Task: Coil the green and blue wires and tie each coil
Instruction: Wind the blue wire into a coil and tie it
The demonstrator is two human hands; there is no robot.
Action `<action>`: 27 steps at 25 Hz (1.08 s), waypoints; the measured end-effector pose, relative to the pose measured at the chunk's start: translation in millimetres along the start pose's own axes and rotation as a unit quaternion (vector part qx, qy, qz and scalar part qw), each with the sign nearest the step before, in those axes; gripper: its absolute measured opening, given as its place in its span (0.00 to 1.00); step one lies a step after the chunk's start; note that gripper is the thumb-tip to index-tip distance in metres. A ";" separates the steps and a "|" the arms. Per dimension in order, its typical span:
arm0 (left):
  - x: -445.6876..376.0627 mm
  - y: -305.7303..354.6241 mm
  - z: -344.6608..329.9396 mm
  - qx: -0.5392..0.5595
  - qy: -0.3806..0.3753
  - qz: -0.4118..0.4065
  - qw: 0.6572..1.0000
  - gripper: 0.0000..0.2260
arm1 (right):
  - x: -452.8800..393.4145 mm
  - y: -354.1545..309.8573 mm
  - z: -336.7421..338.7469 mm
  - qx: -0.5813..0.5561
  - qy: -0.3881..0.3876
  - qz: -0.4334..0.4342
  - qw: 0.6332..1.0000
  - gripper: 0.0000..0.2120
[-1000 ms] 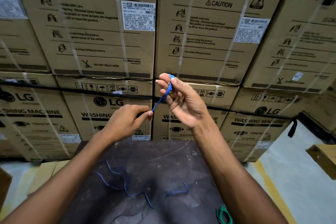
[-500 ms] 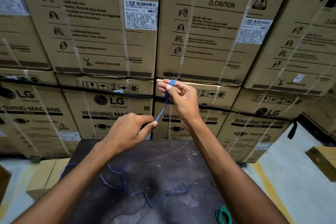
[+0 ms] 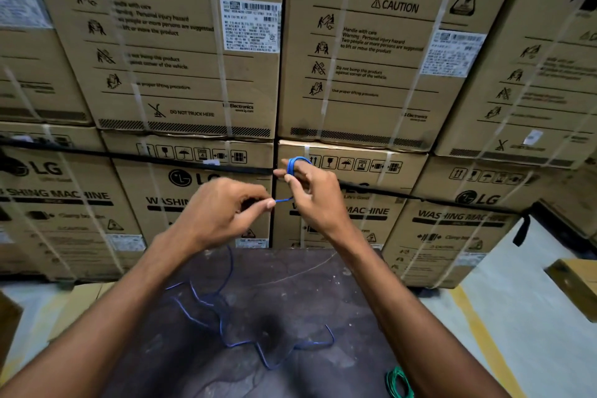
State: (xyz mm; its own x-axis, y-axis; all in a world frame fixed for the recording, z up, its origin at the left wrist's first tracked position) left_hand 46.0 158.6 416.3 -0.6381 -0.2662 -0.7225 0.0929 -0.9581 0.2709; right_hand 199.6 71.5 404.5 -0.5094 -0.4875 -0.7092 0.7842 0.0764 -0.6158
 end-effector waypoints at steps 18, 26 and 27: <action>-3.8 -21.9 -50.3 0.133 -0.149 0.109 0.974 0.10 | -8.2 -9.8 26.8 -0.518 -0.037 -0.357 0.777 0.12; -40.6 -23.8 -25.6 0.141 0.038 0.126 0.981 0.12 | 12.4 -25.0 14.8 -0.504 -0.144 -0.402 0.751 0.11; -43.5 -20.7 -26.5 0.133 0.048 0.120 0.983 0.12 | 14.5 -29.8 13.1 -0.495 -0.173 -0.400 0.751 0.11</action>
State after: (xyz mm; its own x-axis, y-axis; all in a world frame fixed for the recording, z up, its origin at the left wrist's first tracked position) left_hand 92.1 187.2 425.3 -0.5455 -0.5024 -0.6708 0.0208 -0.8083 0.5884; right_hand 173.5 50.8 417.0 -0.4202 -0.9060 0.0507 -0.4598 0.1644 -0.8727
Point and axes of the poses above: each hand's wrist, its own x-axis away from the middle knuckle, its own z-axis out of the back of the hand, y = z × x, the point moved 6 cm from there along -x, towards the middle knuckle, and after that the axes turned 15 degrees about y, right-handed, at the moved point
